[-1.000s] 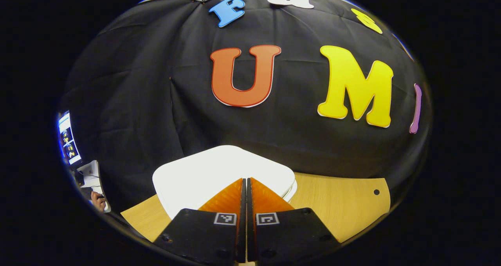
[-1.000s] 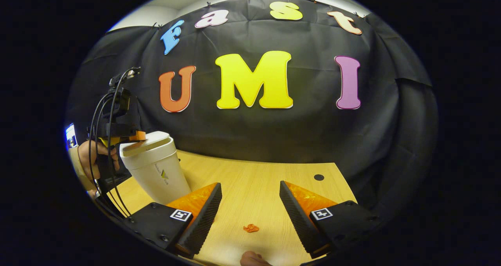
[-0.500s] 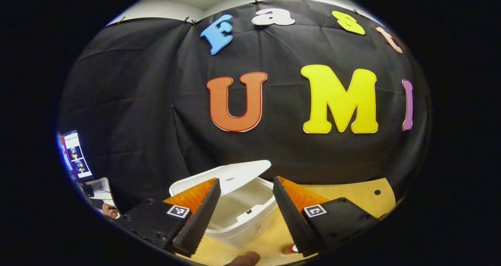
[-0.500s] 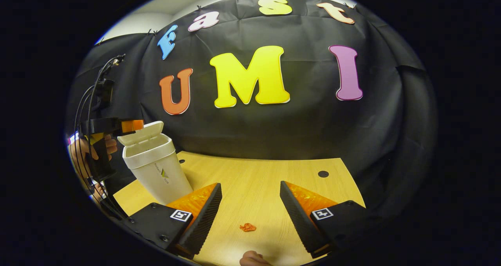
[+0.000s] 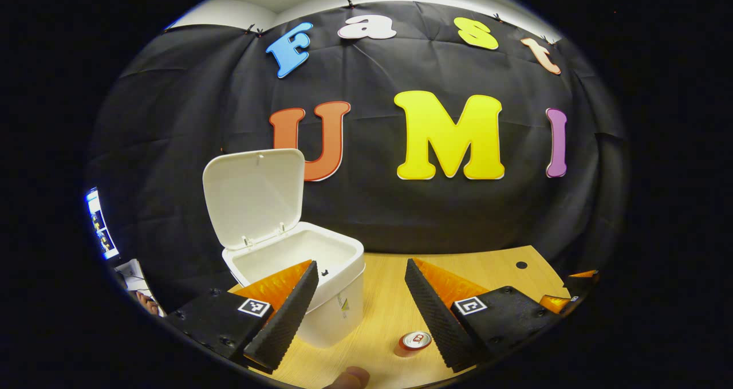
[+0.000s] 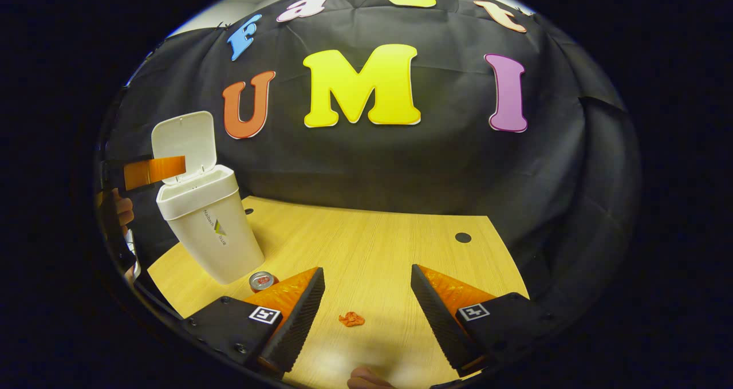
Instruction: Press the lid of the desktop garbage bin to open it, pick up the crumpled paper on the desktop and throw it into the bin, then pick up the pop can on the desktop and drop it into the bin, and finally close the garbage bin lid.
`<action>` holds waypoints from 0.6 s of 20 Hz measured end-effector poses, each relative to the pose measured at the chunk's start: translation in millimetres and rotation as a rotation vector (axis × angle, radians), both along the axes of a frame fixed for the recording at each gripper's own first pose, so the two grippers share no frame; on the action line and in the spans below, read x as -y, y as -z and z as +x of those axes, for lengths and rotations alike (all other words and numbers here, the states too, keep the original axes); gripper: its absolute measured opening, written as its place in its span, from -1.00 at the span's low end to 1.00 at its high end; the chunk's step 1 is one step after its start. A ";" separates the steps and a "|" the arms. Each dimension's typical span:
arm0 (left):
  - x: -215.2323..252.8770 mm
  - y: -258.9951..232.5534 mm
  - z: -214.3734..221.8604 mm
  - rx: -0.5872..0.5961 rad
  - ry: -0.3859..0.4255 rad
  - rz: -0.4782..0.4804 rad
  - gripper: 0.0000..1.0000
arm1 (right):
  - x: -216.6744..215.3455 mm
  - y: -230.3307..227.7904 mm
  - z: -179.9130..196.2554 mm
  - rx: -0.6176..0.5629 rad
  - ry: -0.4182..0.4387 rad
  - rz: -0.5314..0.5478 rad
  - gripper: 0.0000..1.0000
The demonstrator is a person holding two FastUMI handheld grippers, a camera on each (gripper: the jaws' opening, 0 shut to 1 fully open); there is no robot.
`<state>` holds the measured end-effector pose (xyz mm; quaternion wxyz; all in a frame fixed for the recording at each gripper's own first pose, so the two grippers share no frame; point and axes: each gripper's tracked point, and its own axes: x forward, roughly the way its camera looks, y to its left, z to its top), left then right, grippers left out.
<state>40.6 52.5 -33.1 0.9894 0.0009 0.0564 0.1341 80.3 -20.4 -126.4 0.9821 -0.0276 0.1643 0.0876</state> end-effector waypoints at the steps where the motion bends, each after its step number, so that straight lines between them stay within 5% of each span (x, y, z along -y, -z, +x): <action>1: 3.4 9.8 -4.4 -0.009 0.025 -0.013 1.00 | -5.6 8.2 0.0 -0.013 0.004 -0.019 0.92; 12: -1.8 86.9 -30.1 -0.139 0.156 0.006 1.00 | -53.3 126.5 25.0 -0.284 0.019 -0.129 0.89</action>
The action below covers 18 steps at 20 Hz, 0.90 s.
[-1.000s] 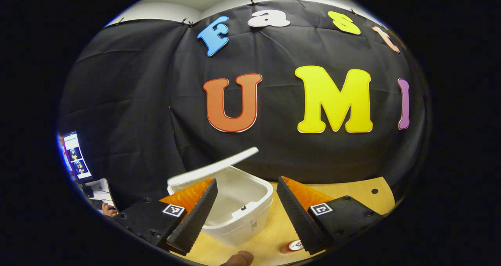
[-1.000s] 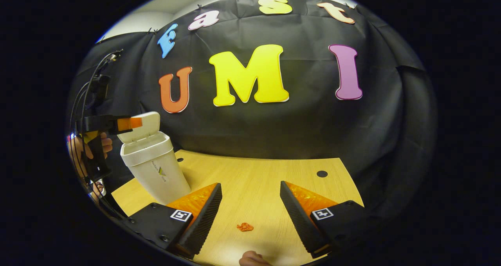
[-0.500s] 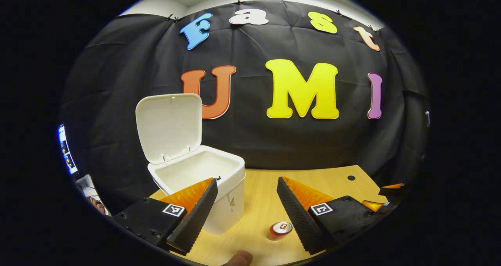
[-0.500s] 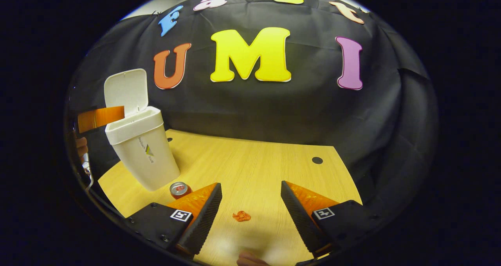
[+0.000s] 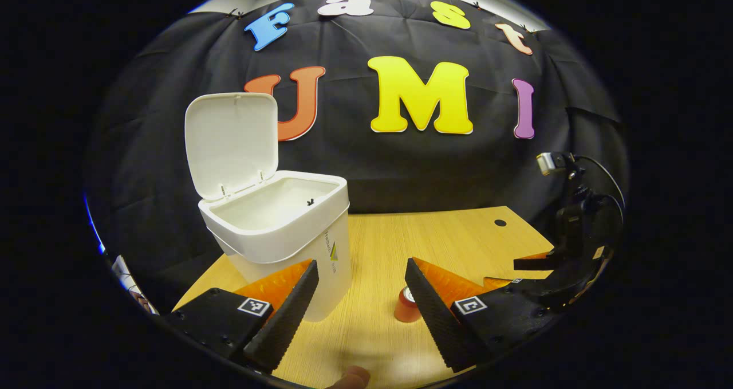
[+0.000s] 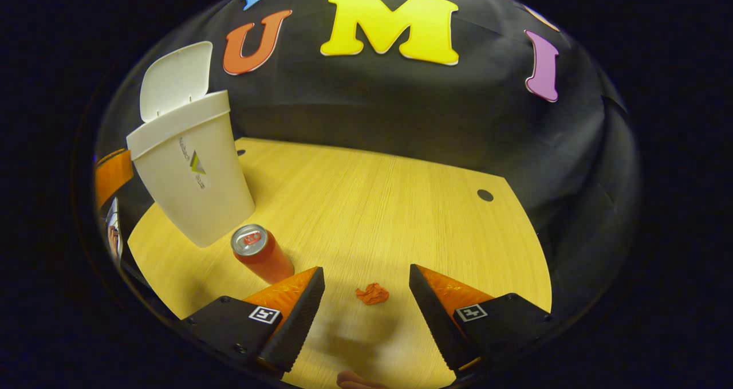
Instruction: Press the lid of the desktop garbage bin to open it, pick up the crumpled paper on the desktop and throw it into the bin, then pick up the pop can on the desktop and drop it into the bin, and finally close the garbage bin lid.
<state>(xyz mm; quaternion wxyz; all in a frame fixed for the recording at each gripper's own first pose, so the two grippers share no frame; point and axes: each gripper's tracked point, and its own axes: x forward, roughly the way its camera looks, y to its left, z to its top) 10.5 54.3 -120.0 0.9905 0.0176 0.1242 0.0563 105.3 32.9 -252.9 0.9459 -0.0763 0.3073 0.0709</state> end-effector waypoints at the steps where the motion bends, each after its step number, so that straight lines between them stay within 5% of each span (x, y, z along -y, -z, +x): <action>1: -0.2 2.8 -0.5 -0.006 0.009 0.006 1.00 | -1.0 13.9 3.0 -0.033 0.002 -0.008 0.89; 8: -1.1 19.4 -3.3 -0.038 0.046 0.055 1.00 | 18.9 89.4 7.2 -0.279 0.041 -0.113 0.89; 12: -7.2 21.9 -1.6 -0.052 0.024 0.054 1.00 | 19.8 102.7 11.8 -0.344 0.077 -0.065 0.42; 18: -14.2 33.7 -4.2 -0.100 -0.027 0.036 1.00 | 22.9 111.9 20.7 -0.394 0.080 -0.044 0.45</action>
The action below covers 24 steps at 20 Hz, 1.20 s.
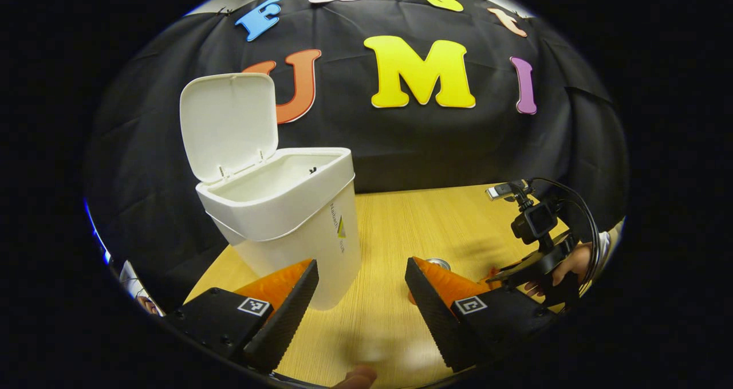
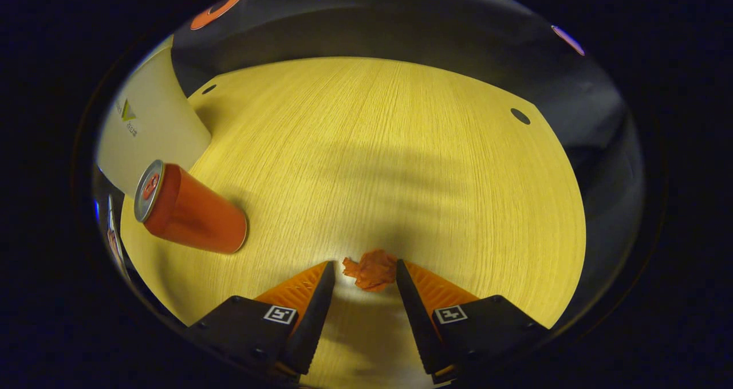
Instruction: Press the lid of the desktop garbage bin to open it, pick up the crumpled paper on the desktop and throw it into the bin, then pick up the pop can on the desktop and drop it into the bin, and finally close the garbage bin lid.
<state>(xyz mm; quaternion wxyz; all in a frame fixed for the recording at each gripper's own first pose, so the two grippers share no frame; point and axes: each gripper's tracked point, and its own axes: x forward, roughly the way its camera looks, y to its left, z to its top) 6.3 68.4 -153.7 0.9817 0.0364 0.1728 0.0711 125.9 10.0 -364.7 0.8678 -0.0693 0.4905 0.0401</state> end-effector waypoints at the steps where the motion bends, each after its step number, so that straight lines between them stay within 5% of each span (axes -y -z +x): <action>1: 0.0 0.2 -0.6 -0.004 -0.007 -0.006 1.00 | 0.7 -1.7 3.2 0.001 0.006 0.013 0.44; 3: -0.1 -2.2 -3.7 0.002 -0.015 -0.010 1.00 | 5.2 -6.4 10.9 -0.004 0.001 0.031 0.44; 6: 1.9 -3.7 -8.2 -0.002 -0.021 -0.003 1.00 | 3.9 -10.7 17.7 0.004 0.004 0.039 0.05; 8: 2.0 -3.8 -11.2 -0.008 -0.023 0.012 1.00 | 3.0 -9.3 24.6 0.021 -0.008 0.042 0.04; 10: 3.8 -5.9 -15.8 -0.008 -0.021 0.027 1.00 | 4.1 -13.5 23.2 0.024 -0.025 0.046 -0.37; 16: 10.5 -6.0 -19.6 -0.009 -0.010 0.036 1.00 | 7.3 -28.8 16.4 0.061 -0.044 0.069 -0.37; 24: 21.2 -5.7 -13.9 0.010 0.045 0.029 1.00 | -9.2 -176.0 -14.1 0.283 -0.142 0.135 -0.33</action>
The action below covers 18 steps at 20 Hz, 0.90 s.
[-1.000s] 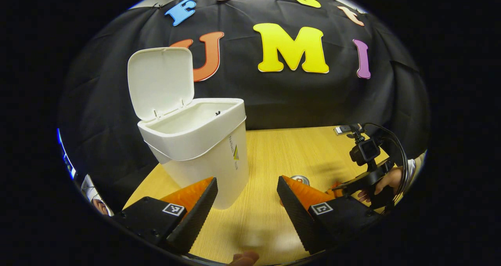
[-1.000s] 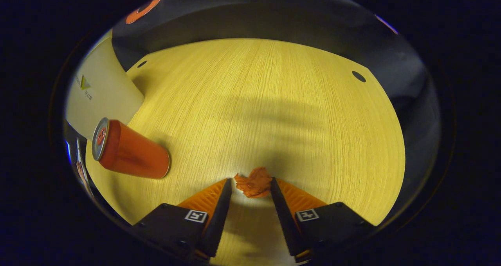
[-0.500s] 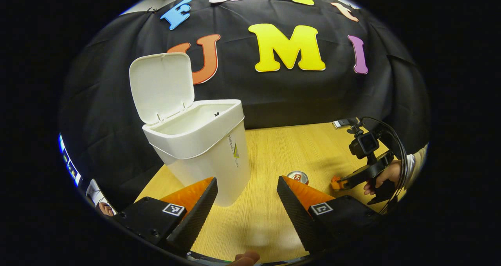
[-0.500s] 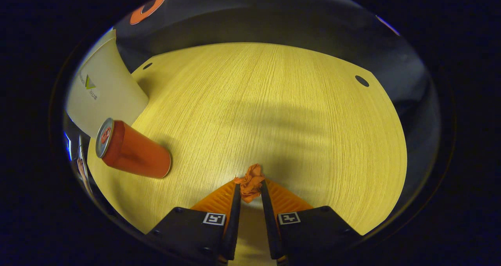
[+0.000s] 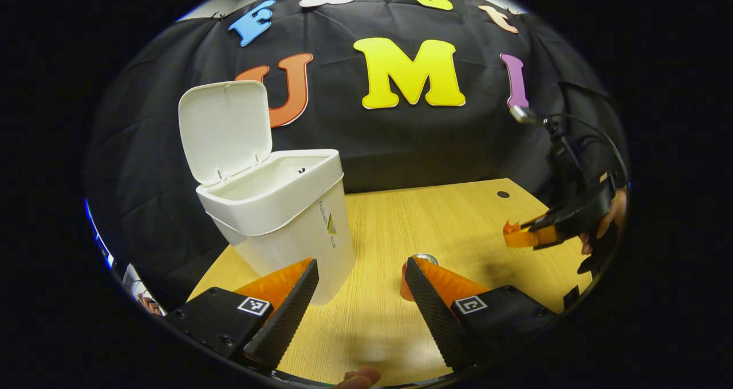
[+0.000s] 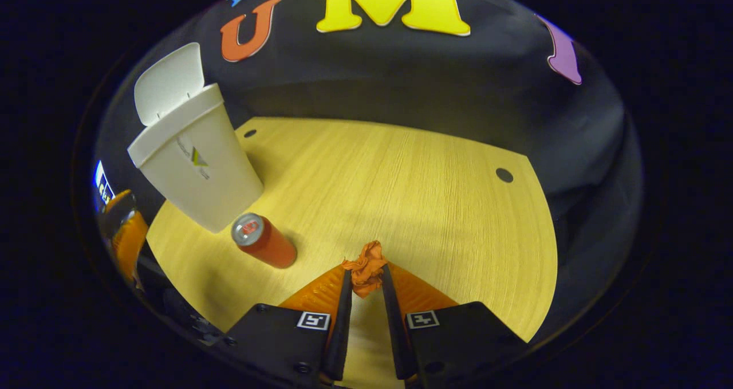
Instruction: Press the lid of the desktop garbage bin to open it, pick up the crumpled paper on the desktop and throw it into the bin, then pick up the pop can on the desktop and drop it into the bin, and finally close the garbage bin lid.
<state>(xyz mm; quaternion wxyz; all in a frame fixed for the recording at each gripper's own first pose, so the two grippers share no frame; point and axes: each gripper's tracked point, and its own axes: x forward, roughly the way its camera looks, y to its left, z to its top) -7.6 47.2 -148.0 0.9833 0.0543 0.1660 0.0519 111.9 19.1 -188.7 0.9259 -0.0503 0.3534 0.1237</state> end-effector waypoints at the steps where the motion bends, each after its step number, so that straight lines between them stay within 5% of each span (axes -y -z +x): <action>1: 0.1 0.0 0.5 0.001 0.010 0.002 1.00 | -1.5 -24.0 0.7 0.035 -0.012 0.023 -0.36; 9: -12.9 -9.5 -7.7 0.029 0.049 -0.019 1.00 | -93.1 -151.2 16.8 0.261 -0.117 0.125 -0.34; 18: -59.0 -7.7 -33.7 0.052 0.062 0.007 1.00 | -247.0 -177.3 31.6 0.313 -0.306 0.121 -0.34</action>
